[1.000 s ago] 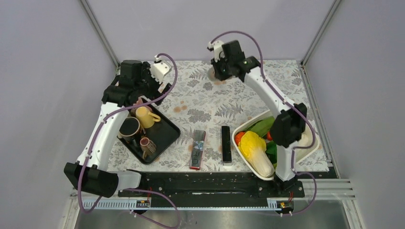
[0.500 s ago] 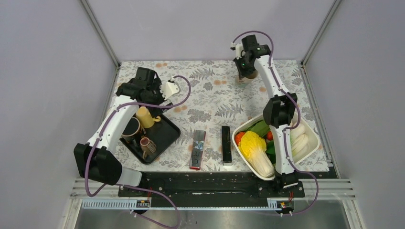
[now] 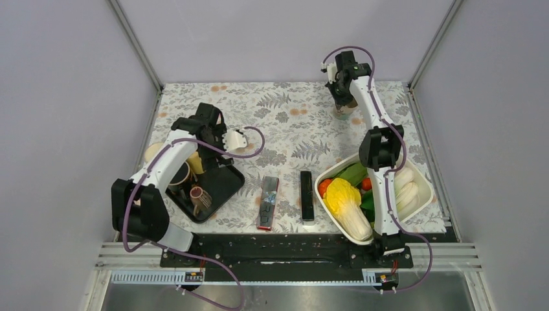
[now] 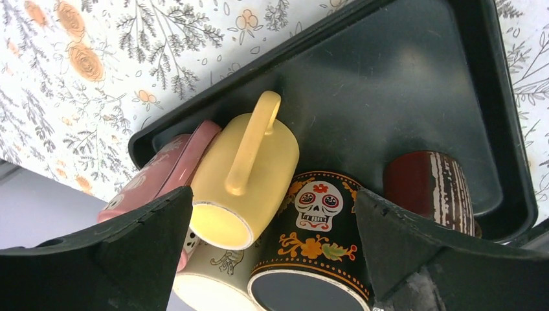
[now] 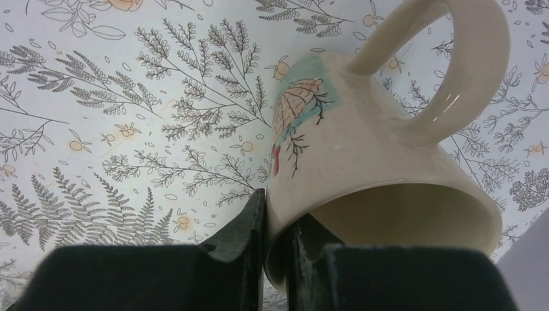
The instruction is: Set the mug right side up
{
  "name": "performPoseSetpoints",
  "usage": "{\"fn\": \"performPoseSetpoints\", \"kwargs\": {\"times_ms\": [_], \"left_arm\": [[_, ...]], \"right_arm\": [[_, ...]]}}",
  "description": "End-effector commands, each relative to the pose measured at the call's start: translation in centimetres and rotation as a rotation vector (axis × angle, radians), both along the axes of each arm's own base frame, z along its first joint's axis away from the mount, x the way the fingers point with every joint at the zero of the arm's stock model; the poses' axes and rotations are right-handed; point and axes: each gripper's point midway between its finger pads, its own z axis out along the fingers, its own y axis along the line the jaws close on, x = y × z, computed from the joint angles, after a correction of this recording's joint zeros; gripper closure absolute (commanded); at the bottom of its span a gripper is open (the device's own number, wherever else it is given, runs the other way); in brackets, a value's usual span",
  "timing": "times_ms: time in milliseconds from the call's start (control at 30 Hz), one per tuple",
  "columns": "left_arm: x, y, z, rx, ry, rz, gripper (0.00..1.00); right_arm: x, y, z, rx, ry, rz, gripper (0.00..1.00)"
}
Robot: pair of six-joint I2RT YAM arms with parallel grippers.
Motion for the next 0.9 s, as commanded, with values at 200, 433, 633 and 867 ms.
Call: {"fn": "performPoseSetpoints", "kwargs": {"times_ms": [200,433,633,867], "left_arm": [[2.0,0.0,-1.6,0.084,0.003,-0.063,0.01],[3.7,-0.3,-2.0,0.102,-0.006,-0.08,0.06],[4.8,2.0,-4.3,0.265,0.021,-0.104,0.18],[5.2,3.3,-5.9,0.363,0.027,-0.123,0.38]], "right_arm": [[2.4,0.1,4.4,0.009,-0.159,0.009,0.47],[1.9,0.2,10.1,0.04,-0.273,0.02,0.21],[-0.4,1.1,13.9,0.103,-0.311,0.061,0.01],[-3.4,2.5,17.7,0.202,-0.356,0.084,0.01]]}}
